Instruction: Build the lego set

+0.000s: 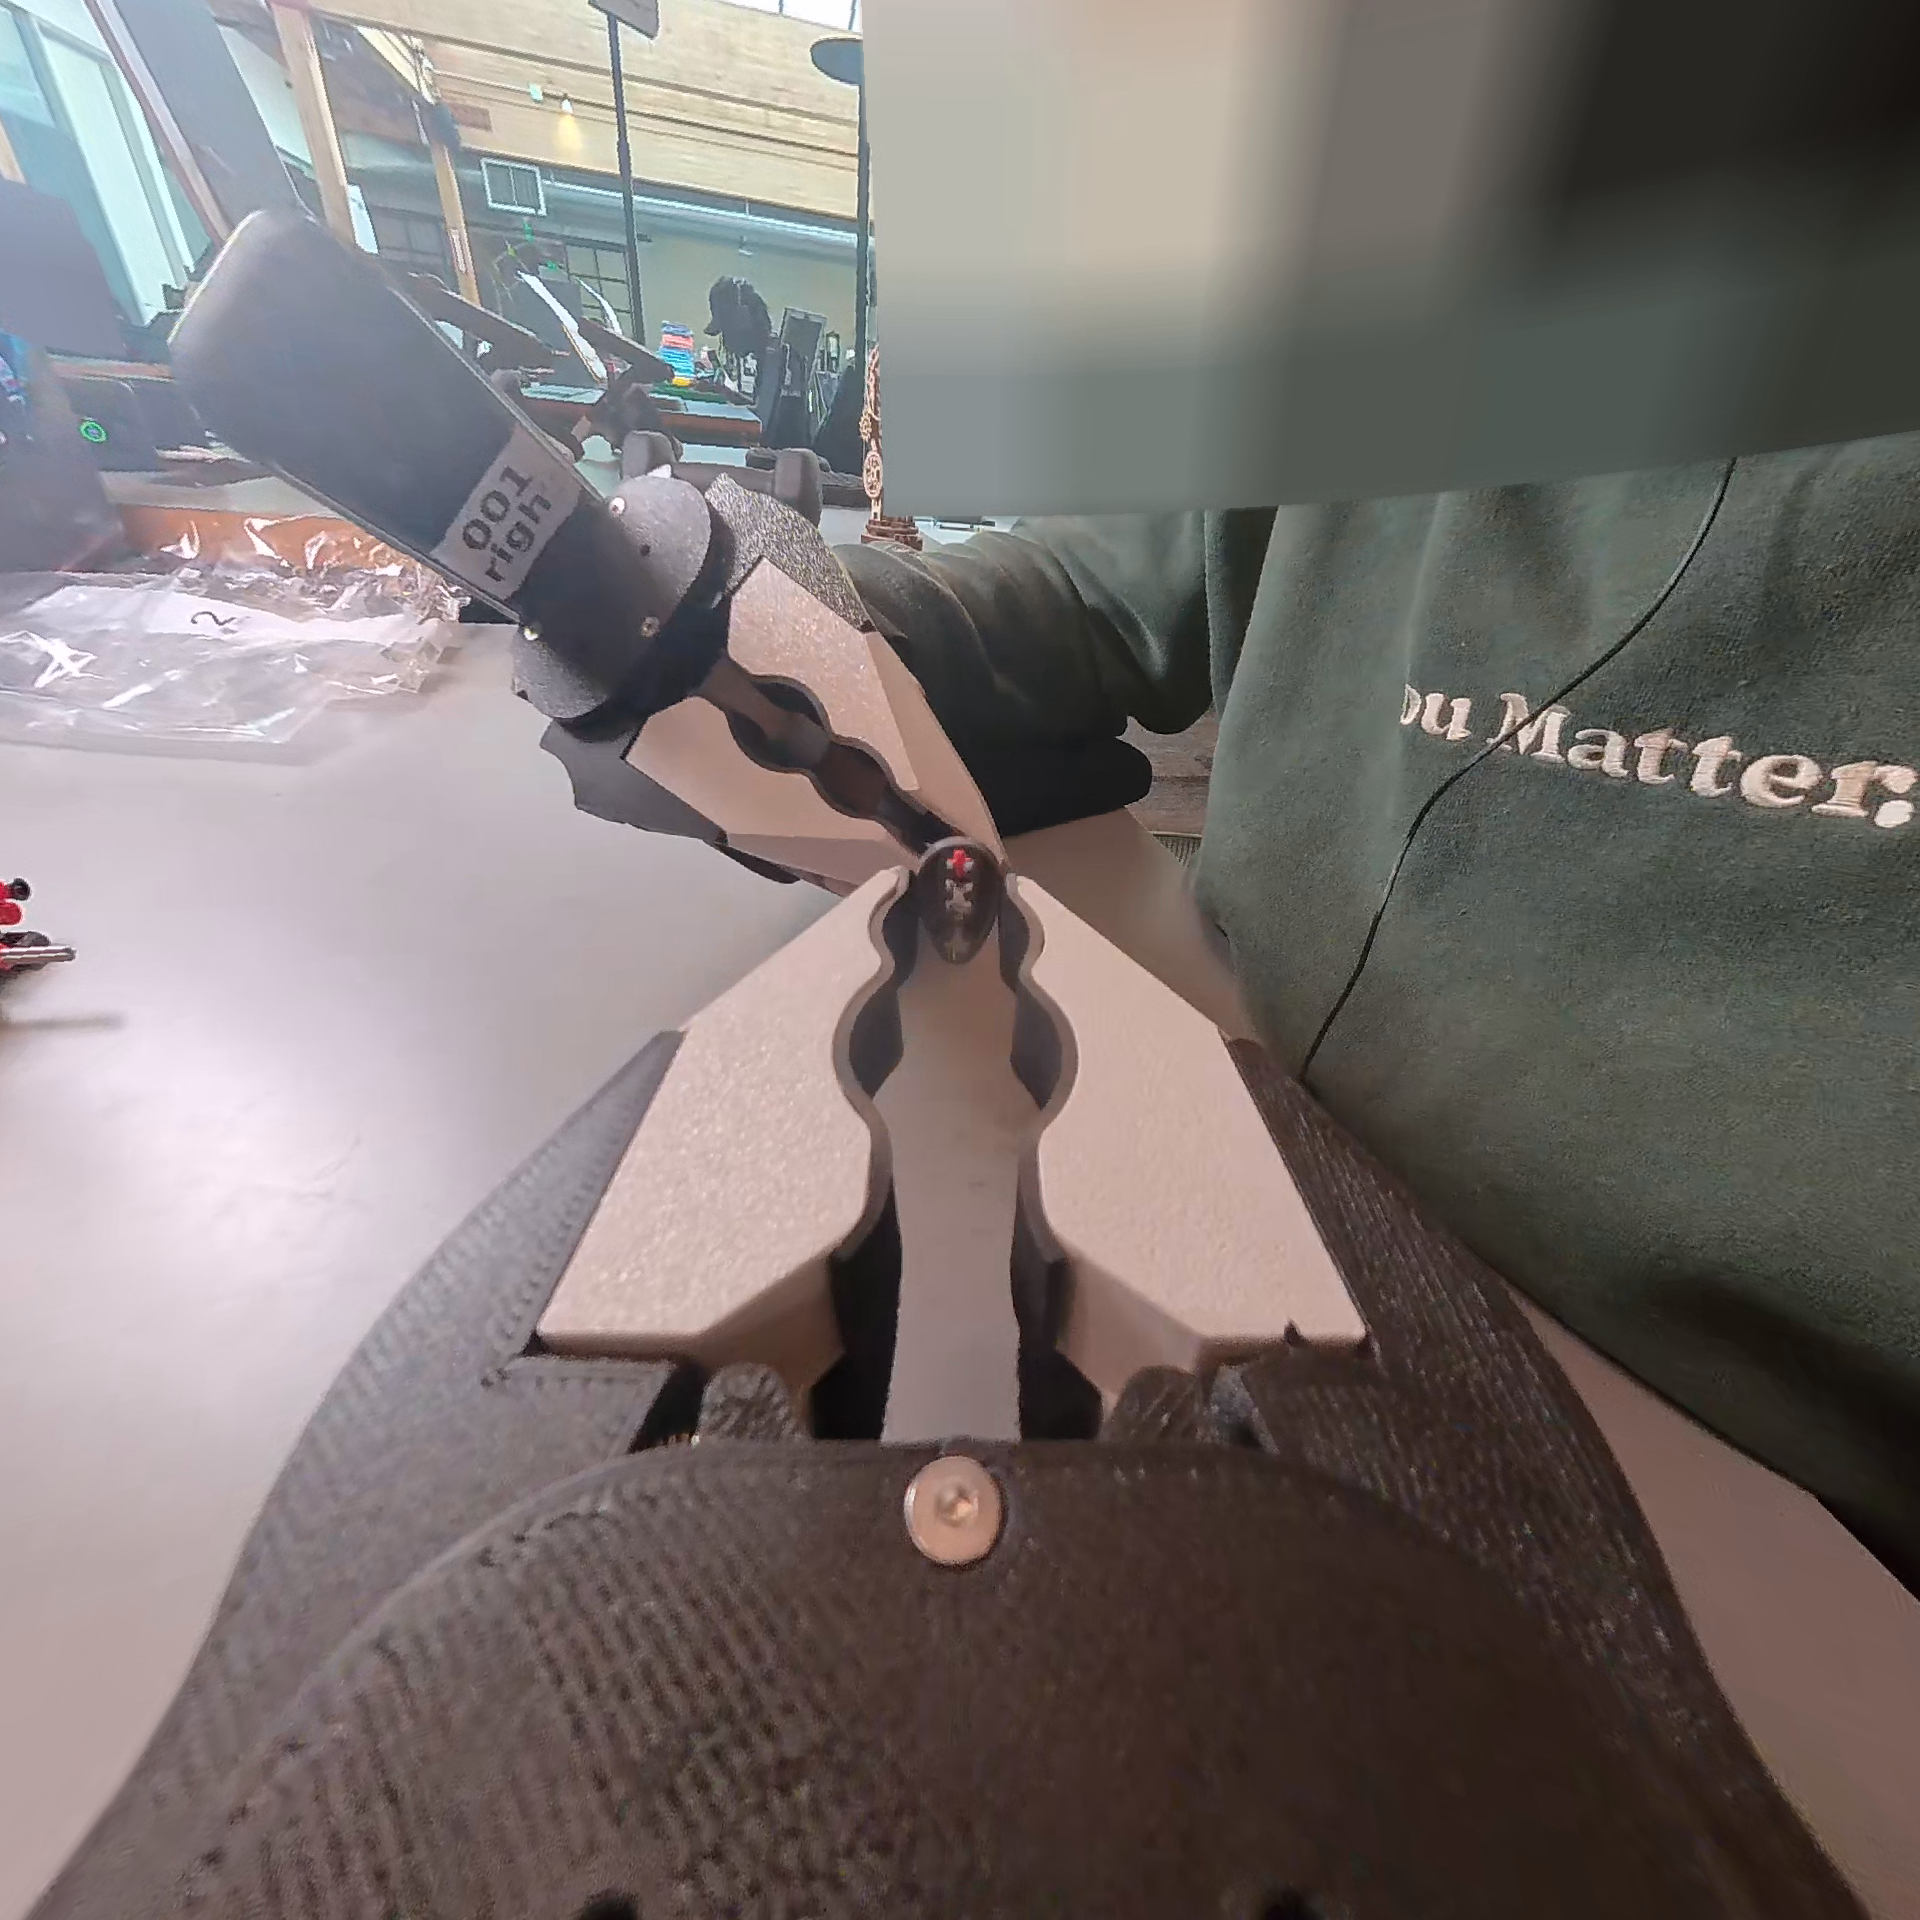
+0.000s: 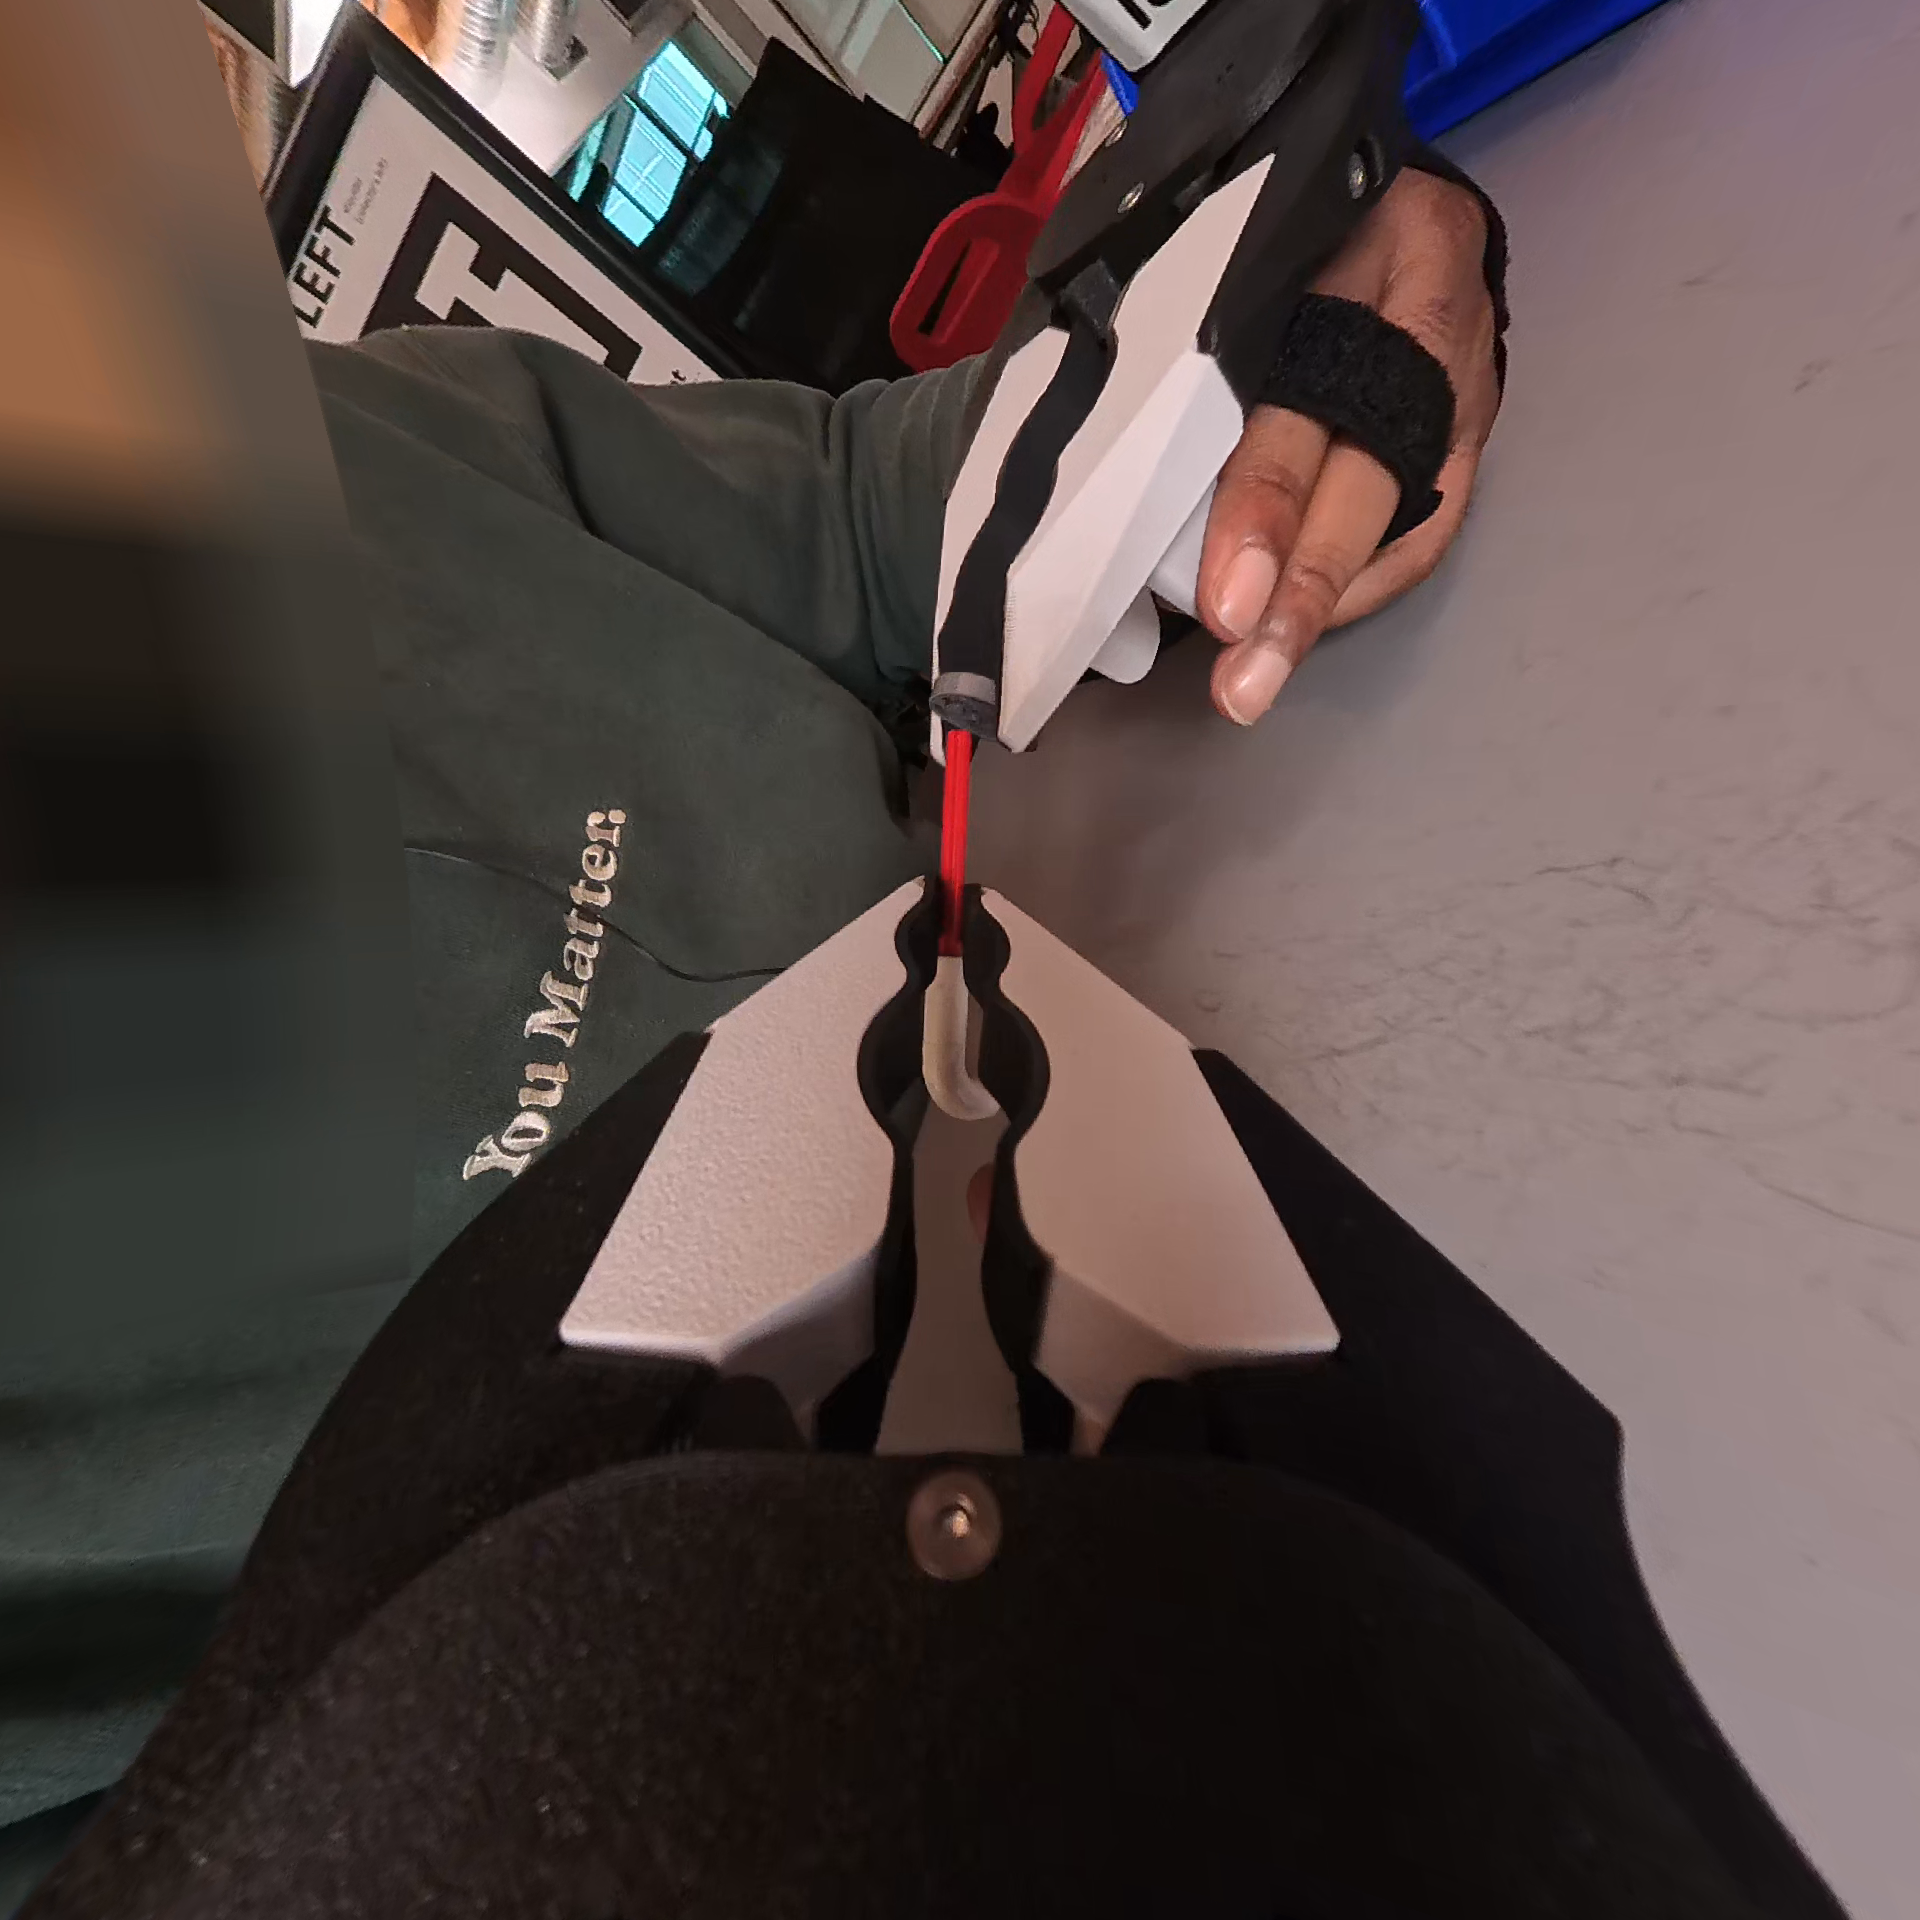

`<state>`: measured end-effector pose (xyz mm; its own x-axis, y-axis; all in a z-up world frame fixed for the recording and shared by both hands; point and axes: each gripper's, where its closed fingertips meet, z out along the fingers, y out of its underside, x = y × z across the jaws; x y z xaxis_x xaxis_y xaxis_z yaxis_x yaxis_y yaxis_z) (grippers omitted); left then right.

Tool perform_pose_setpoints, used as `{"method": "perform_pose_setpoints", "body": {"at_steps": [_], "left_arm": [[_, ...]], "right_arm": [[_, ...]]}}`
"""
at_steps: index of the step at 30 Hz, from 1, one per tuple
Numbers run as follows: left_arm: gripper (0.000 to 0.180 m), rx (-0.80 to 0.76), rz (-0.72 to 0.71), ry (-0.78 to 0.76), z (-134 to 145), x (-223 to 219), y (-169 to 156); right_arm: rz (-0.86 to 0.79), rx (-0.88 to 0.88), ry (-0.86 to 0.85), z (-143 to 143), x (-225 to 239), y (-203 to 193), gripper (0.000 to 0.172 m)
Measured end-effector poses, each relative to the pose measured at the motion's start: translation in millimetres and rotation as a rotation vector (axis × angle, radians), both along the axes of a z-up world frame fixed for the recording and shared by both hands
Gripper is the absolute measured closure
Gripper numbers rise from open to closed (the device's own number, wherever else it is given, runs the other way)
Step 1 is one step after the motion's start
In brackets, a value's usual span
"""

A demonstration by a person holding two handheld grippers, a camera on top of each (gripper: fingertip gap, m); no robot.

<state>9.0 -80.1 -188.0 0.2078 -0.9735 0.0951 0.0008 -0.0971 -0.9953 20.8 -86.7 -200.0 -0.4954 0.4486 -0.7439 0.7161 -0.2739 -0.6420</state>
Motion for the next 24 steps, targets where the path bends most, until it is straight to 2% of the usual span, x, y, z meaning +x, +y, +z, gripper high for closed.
{"method": "perform_pose_setpoints", "body": {"at_steps": [14, 24], "left_arm": [[0.167, 0.028, -0.010, 0.046, -3.9, 4.5, -3.9], [0.167, 0.094, -0.013, 0.278, -22.7, 6.1, -10.6]], "right_arm": [[0.001, 0.018, -0.026, -4.0, 1.2, -4.1, 0.171], [0.024, 0.072, -0.094, -20.2, 4.5, -10.1, 0.172]]}}
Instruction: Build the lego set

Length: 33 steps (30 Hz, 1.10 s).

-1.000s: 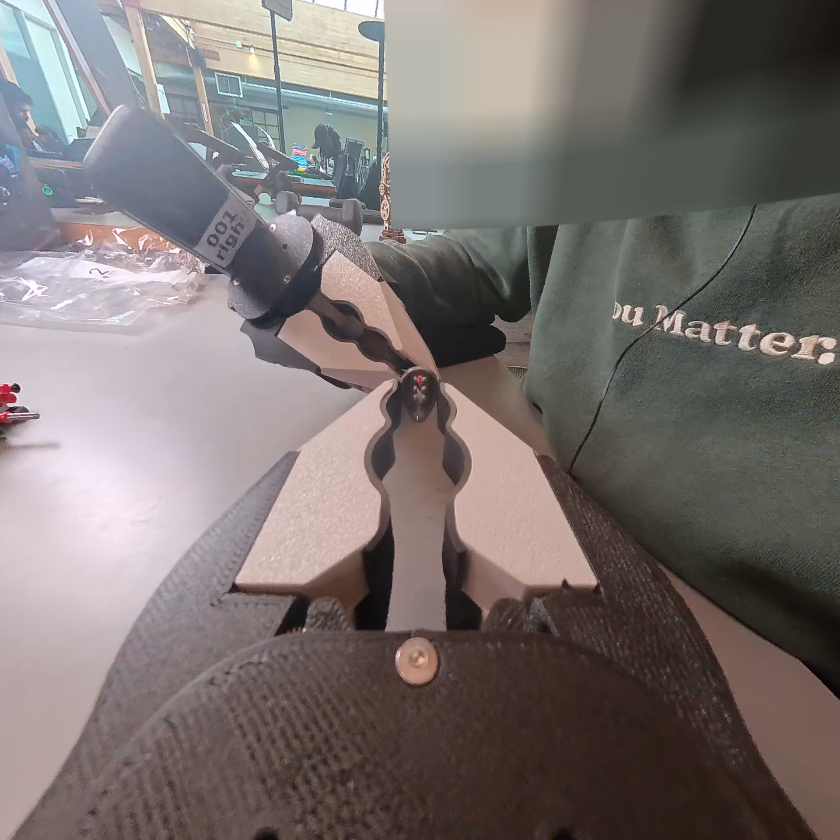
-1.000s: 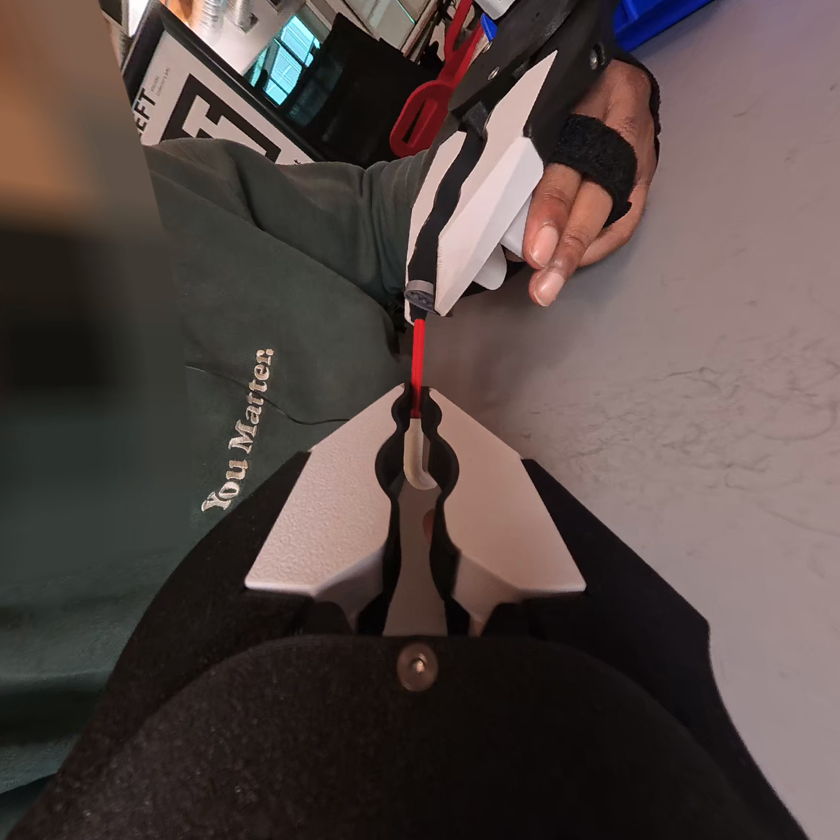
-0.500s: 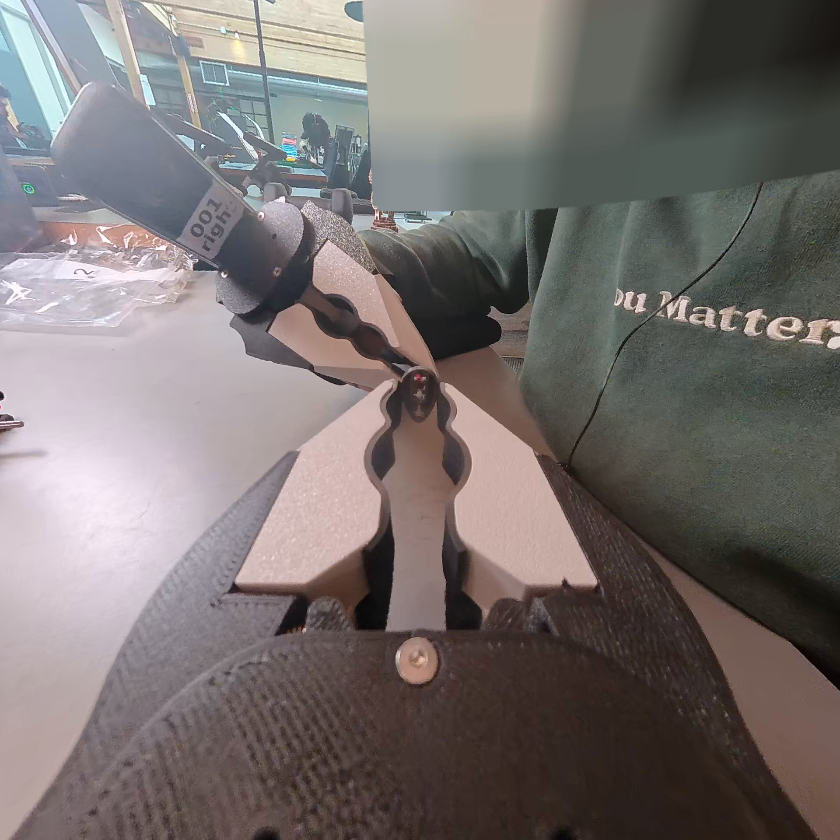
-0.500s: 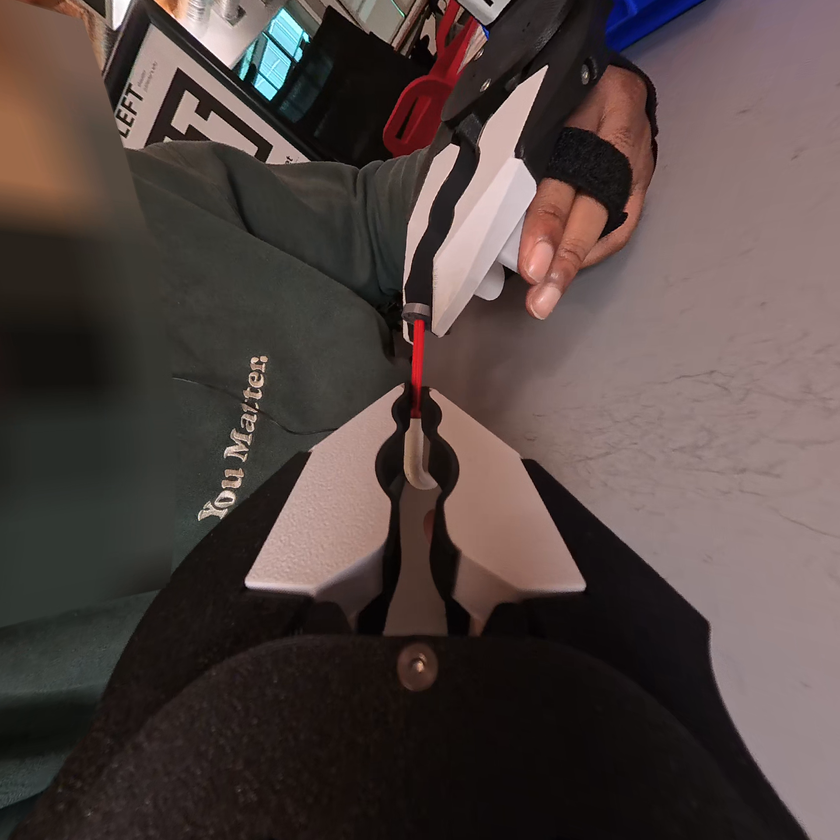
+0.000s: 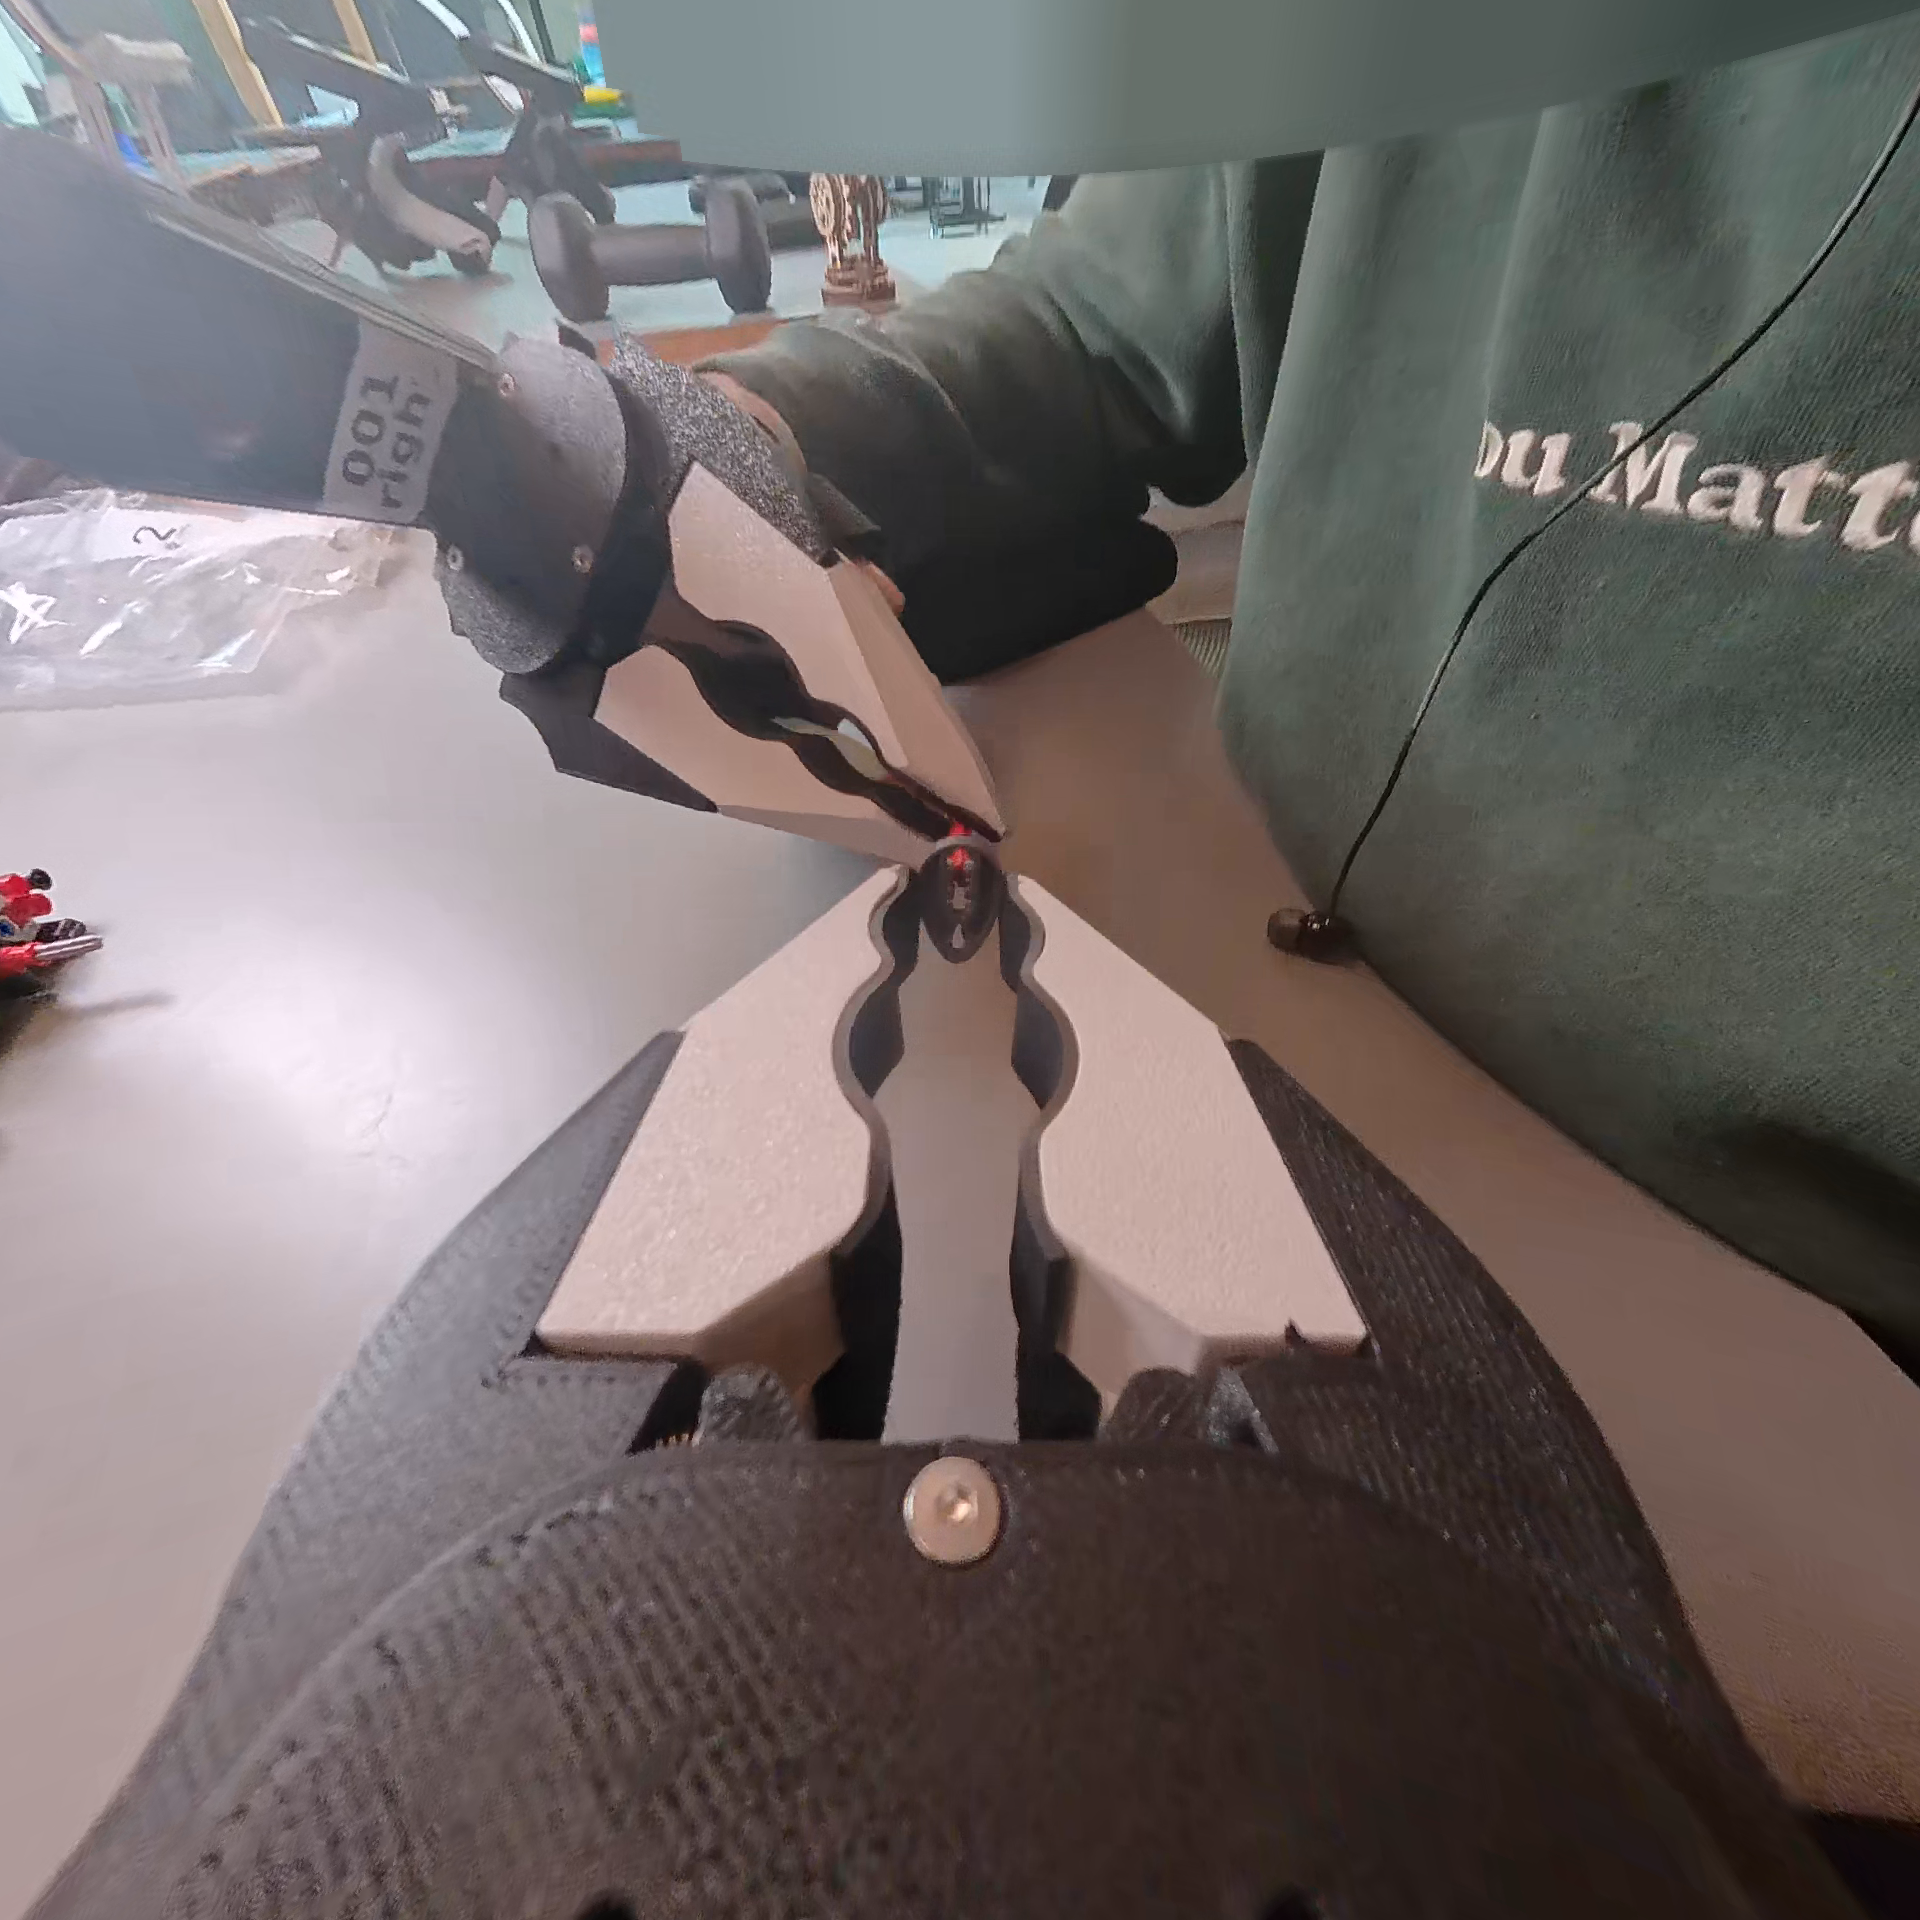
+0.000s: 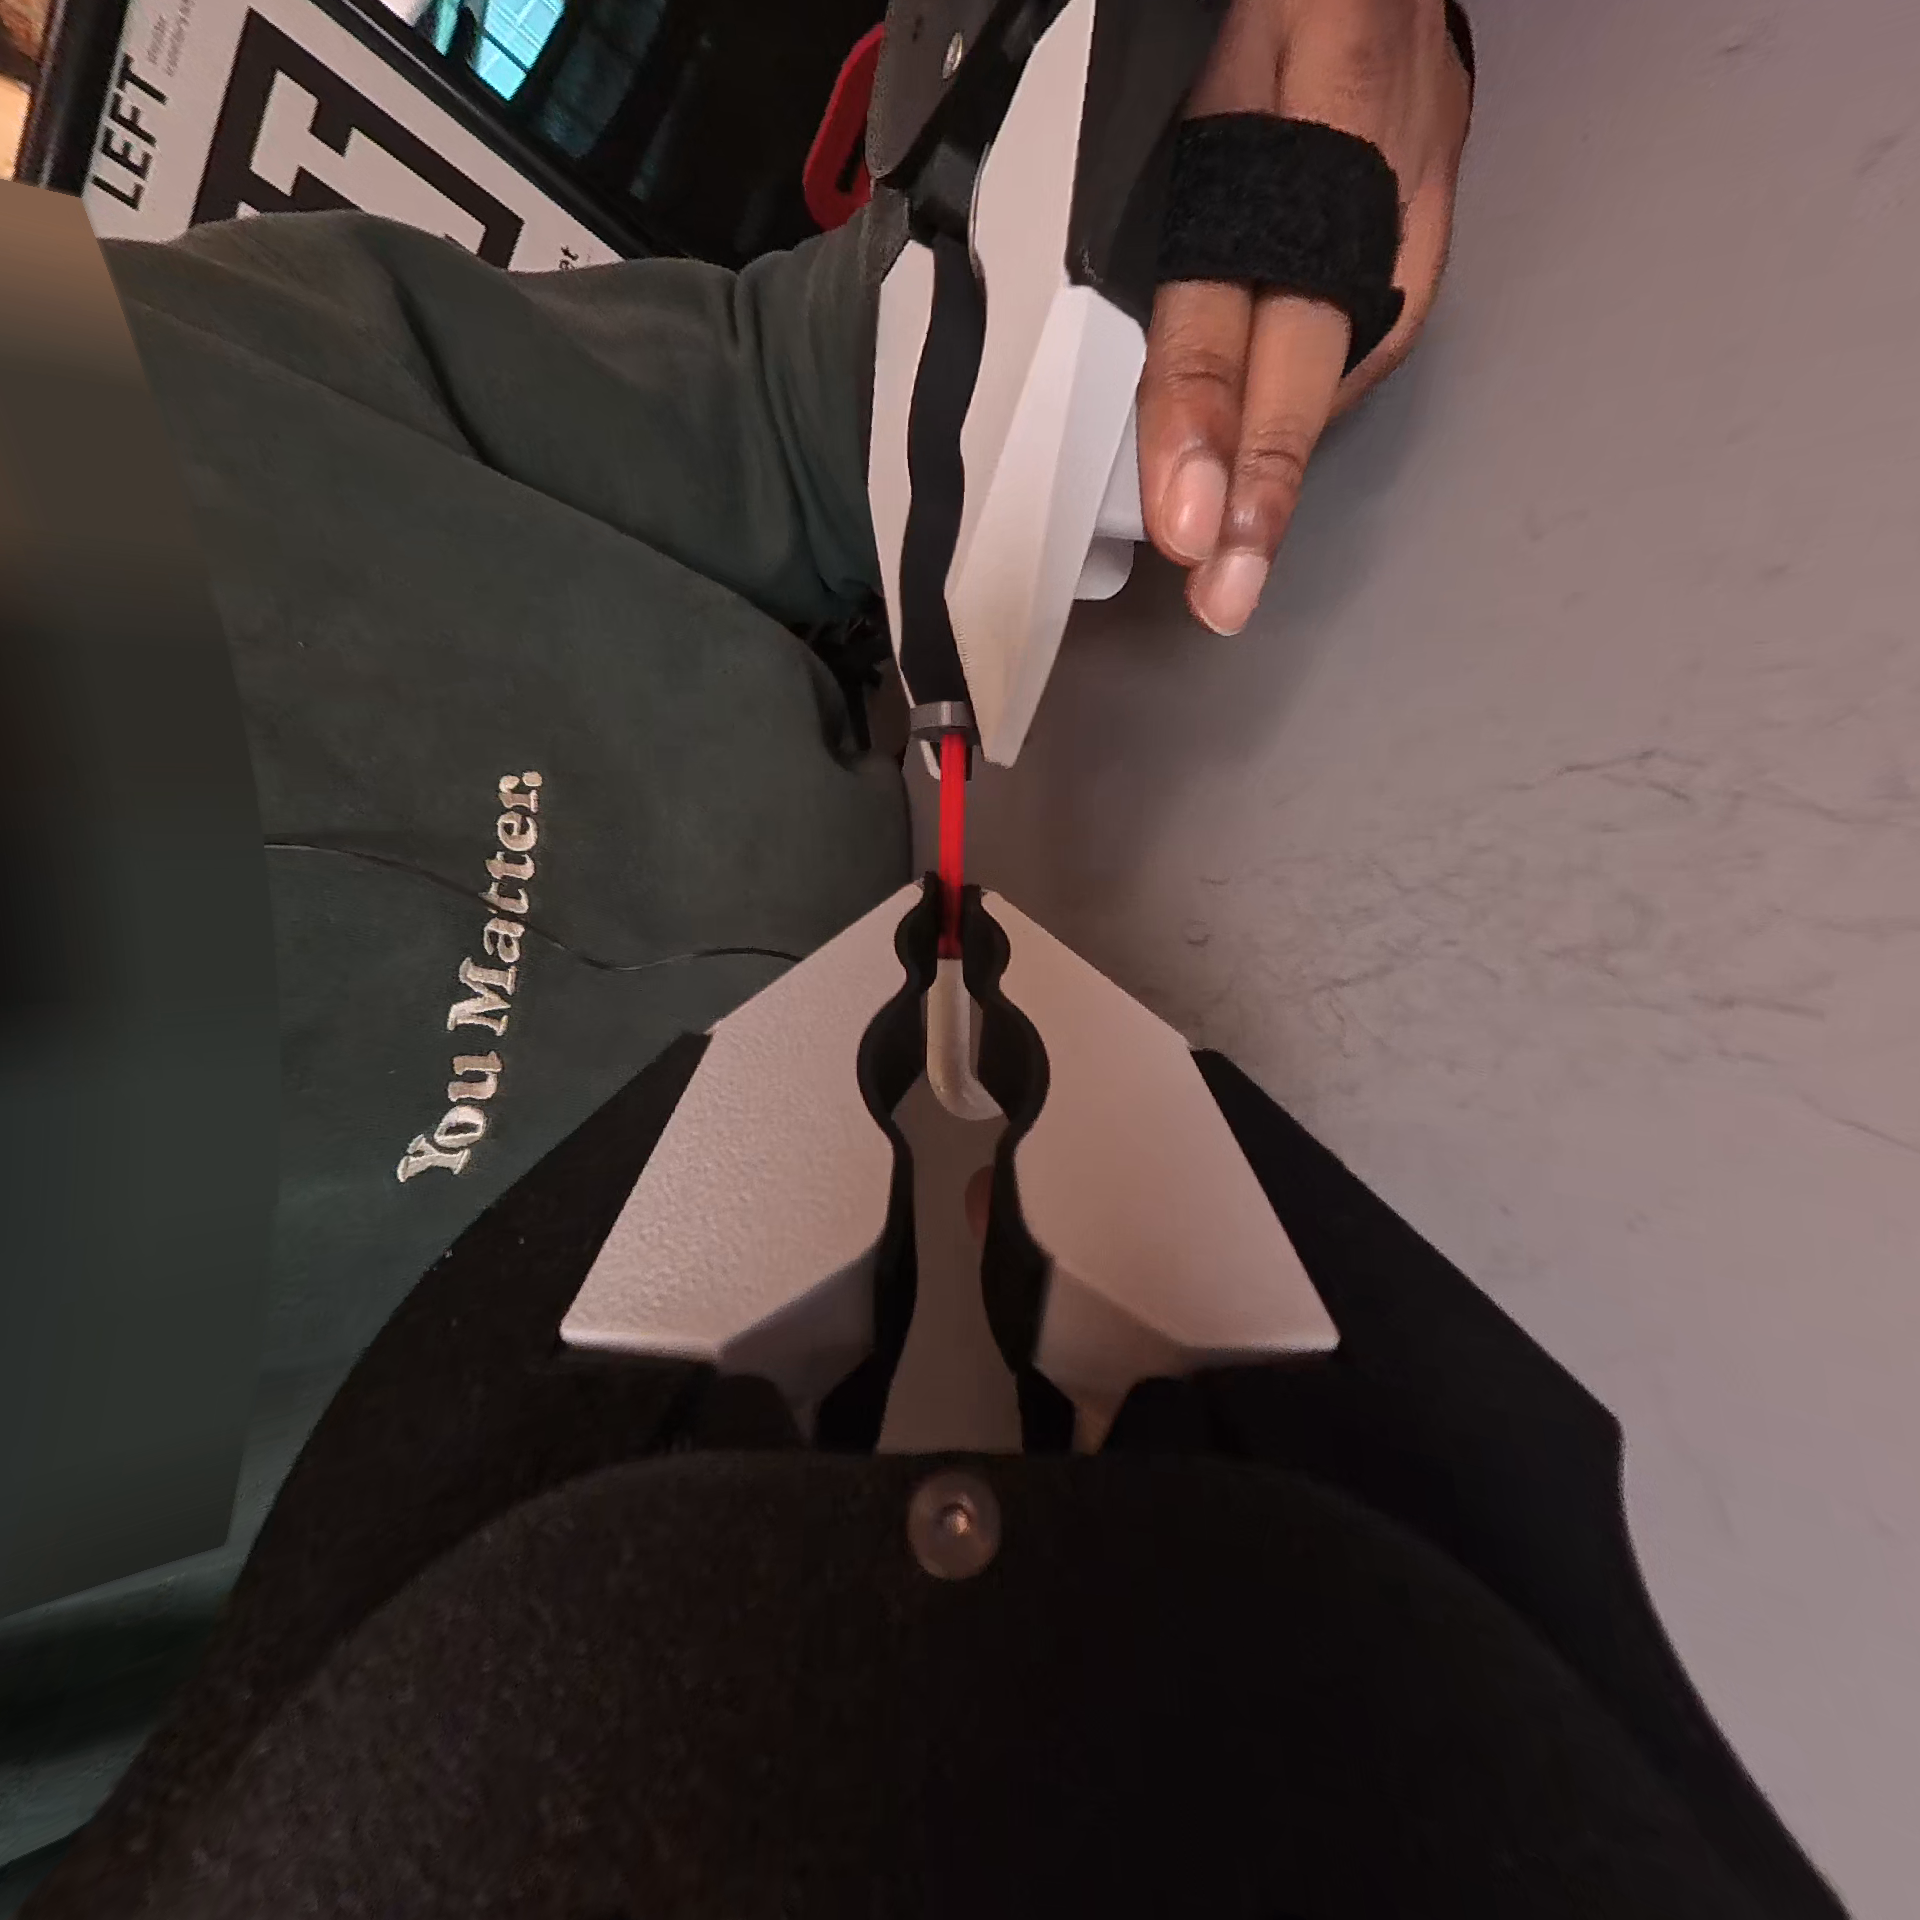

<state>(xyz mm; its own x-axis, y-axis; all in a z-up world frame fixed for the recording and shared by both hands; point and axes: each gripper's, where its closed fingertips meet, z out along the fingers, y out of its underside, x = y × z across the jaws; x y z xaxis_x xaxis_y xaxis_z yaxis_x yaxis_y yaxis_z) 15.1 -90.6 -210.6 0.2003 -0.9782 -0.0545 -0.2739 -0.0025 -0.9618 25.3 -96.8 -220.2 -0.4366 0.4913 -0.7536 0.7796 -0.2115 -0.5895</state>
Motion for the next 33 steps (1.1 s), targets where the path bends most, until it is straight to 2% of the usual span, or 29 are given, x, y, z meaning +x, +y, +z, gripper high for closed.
{"method": "perform_pose_setpoints", "body": {"at_steps": [6, 15, 33], "left_arm": [[0.167, 0.023, -0.005, 0.062, -3.6, 2.3, -3.3], [0.167, 0.037, 0.004, 0.076, -6.4, 5.0, -3.7], [0.167, -0.009, -0.021, 0.195, -31.7, 8.6, -8.2]], "right_arm": [[0.017, 0.003, 0.004, -3.0, 2.0, -3.9, 0.172], [0.008, 0.009, 0.007, -5.3, 3.1, -5.7, 0.172], [0.053, 0.021, -0.045, -26.4, 6.9, -9.3, 0.172]]}}
